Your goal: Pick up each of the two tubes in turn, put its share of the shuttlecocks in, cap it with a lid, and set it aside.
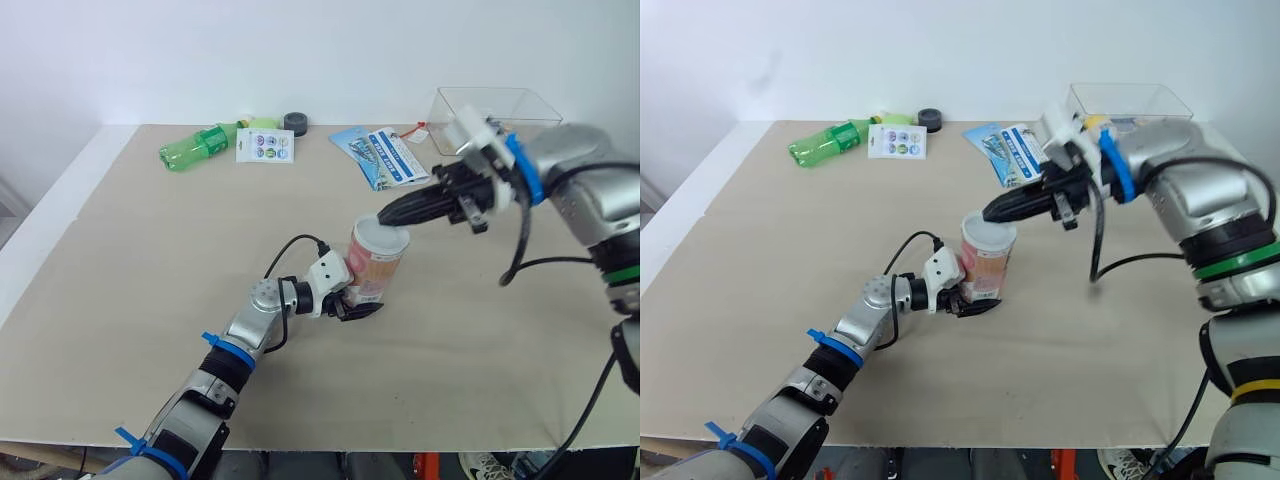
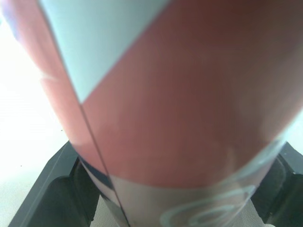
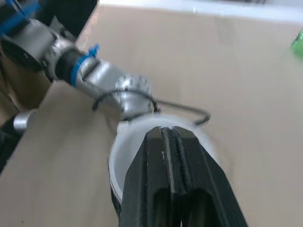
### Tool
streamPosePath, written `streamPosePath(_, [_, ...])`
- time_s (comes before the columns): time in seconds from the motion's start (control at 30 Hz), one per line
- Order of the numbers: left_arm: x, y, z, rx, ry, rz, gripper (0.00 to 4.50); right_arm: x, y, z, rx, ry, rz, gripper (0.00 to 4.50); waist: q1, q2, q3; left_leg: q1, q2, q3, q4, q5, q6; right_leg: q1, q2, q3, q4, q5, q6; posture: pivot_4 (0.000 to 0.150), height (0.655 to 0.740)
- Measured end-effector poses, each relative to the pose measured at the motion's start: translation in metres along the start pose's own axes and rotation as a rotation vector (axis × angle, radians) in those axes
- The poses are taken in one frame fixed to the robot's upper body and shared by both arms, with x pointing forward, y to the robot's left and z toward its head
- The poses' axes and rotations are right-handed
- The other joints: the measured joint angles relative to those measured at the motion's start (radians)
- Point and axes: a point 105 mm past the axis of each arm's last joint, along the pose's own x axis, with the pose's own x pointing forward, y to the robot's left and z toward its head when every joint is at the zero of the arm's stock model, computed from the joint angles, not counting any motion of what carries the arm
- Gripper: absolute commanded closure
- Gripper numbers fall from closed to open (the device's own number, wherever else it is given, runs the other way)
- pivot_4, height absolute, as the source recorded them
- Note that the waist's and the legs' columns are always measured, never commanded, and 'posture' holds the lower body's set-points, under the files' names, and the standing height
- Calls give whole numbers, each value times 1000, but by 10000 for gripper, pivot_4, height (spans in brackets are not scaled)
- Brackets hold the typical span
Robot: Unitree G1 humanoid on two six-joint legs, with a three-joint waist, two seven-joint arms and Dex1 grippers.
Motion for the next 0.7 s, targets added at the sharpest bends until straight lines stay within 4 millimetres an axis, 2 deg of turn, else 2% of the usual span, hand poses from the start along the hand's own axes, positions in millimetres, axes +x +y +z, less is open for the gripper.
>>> streamPosePath(0.1, [0, 0, 0, -1, 1, 1, 8098, 3, 2, 3, -23, -4, -6, 44139, 0, 0, 0, 0, 0, -1, 0, 0, 0, 0, 1, 0, 0, 0, 0, 1500, 7400])
streamPosePath(0.3, [-1, 0, -1, -9, 4, 6, 8098, 12, 3, -15, -26, 54, -11, 44139, -1, 0, 0, 1, 0, 0, 0, 0, 0, 1, 1, 0, 0, 0, 1, 1500, 7400])
streamPosePath(0.47, [-1, 1, -2, -12, 6, 11, 8098, 15, -1, -16, -89, 127, -7, 44139, -2, 0, -1, 2, 1, 0, 1, 0, 0, 2, 1, 0, 0, 1, 0, 1500, 7400])
streamPosePath(0.7, [0, 1, -4, -21, 8, 22, 8098, 17, -5, -20, -92, 184, -2, 44139, -3, -2, -3, 6, 1, 0, 0, 0, 0, 5, 1, 0, 0, -1, -4, 1500, 7400])
